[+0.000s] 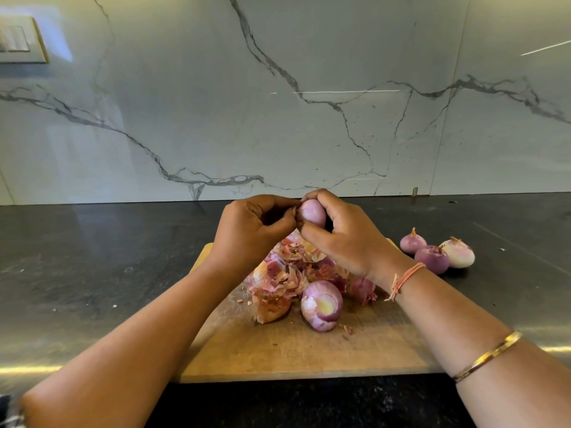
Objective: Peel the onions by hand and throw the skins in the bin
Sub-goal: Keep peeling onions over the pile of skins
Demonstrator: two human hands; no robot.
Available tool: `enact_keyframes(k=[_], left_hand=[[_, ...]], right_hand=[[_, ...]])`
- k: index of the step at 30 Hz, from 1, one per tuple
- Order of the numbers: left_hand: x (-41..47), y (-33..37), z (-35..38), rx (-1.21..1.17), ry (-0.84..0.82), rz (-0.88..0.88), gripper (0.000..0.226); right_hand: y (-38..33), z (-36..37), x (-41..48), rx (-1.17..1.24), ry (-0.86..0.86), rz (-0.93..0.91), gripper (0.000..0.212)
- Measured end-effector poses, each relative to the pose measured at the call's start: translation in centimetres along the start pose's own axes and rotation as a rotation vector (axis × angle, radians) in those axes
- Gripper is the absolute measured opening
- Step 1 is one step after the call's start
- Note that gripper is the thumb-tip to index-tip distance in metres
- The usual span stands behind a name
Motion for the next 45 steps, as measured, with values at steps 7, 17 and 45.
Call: enact_keyframes(k=[7,17,45], left_hand=[[-0.1,0.6,-0.1,0.094,-0.05,0.075,0.024],[-0.2,0.1,-0.2,0.121,0.063,0.034,0.014],[-0.2,-0.7,-0.7,-0.175,0.153,-0.128,0.023]], right_hand=[[0.3,-0.1,0.0,0.076,-0.005,0.029,0.012],[0.3,0.8,0.2,0.191,-0.037,0.045,0.04],[0.8,0.8,0.7,0.972,-0.042,0.045,0.017]])
Point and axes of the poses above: each hand's wrist, its own x-axis towards the middle knuckle, its own z-axis out of the palm, y = z × x, the point moved 5 cm from there along x, towards the middle knuckle, and after that the axes turned 13 degrees about -y, right-handed, at the moved point
